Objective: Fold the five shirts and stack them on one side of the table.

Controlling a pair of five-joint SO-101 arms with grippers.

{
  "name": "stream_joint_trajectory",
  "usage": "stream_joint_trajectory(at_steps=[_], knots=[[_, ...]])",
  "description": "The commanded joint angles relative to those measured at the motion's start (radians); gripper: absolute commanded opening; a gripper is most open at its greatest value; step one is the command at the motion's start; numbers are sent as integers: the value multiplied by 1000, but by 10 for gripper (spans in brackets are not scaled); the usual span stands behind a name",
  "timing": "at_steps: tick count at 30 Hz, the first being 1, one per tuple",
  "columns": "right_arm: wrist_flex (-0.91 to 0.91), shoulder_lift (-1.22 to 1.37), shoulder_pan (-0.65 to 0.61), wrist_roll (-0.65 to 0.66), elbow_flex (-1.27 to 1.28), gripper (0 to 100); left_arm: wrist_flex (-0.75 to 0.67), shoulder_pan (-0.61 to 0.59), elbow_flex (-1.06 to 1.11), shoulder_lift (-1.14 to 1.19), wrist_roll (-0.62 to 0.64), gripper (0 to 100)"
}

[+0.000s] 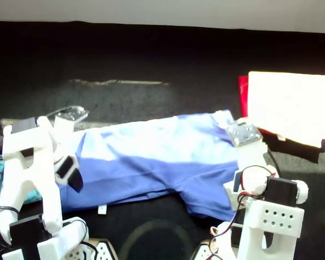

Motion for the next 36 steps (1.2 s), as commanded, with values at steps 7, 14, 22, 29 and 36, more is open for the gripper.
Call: stream_joint_trajectory(at_steps=[7,14,22,29,36], knots=[[-213,45,-94,-137,-209,3,-35,51,-188,-19,158,24],[-430,440,-337,-236,-239,7,-201,127,-209,163,293,9],[-711,889,-352,-239,-332,7,-259,74,-409,476,382,9],[-835,1248,-349,-239,-479,7,-250,24,-673,739,382,9],[-834,1524,-291,-239,-786,7,-51,33,-1130,1041,384,9]])
